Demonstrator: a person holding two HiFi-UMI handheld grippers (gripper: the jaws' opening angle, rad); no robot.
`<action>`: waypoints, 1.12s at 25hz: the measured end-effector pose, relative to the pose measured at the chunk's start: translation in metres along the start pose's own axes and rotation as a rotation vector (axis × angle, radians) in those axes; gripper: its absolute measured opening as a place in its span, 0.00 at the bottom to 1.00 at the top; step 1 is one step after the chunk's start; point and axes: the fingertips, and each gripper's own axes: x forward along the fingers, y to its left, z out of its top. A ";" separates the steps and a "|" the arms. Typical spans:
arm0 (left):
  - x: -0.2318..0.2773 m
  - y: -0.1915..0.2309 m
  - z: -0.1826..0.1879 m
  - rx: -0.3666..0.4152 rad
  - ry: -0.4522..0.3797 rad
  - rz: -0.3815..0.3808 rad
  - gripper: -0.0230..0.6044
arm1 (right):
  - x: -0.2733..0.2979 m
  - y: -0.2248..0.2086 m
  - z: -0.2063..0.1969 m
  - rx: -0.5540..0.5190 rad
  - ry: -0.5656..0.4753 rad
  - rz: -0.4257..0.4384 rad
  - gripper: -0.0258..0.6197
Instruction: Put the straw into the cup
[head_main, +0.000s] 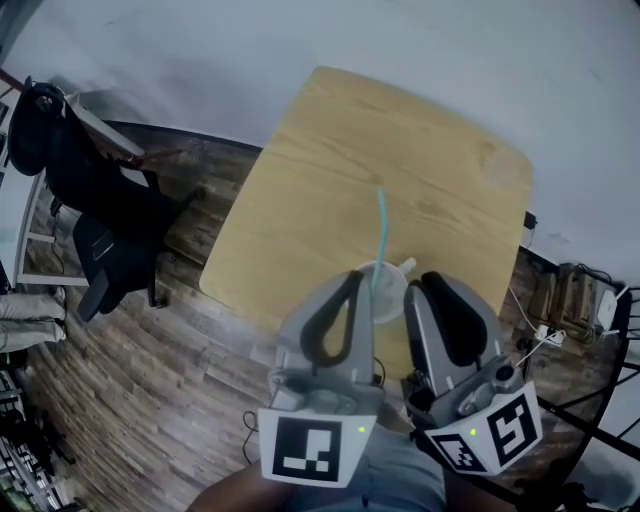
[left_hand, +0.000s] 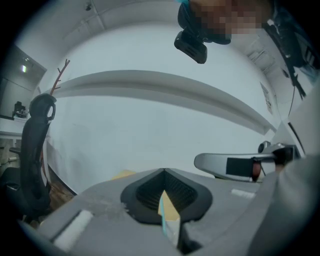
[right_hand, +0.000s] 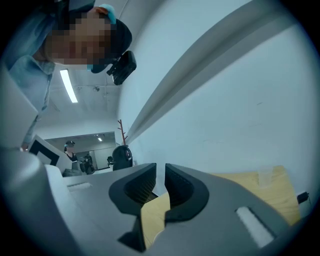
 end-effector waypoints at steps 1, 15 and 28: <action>-0.004 -0.003 0.005 0.004 -0.013 -0.001 0.06 | -0.004 0.003 0.005 -0.009 -0.009 0.005 0.14; -0.051 -0.050 0.085 0.089 -0.228 -0.046 0.06 | -0.045 0.044 0.091 -0.190 -0.198 0.050 0.06; -0.056 -0.060 0.109 0.146 -0.288 -0.068 0.06 | -0.053 0.066 0.132 -0.277 -0.279 0.066 0.05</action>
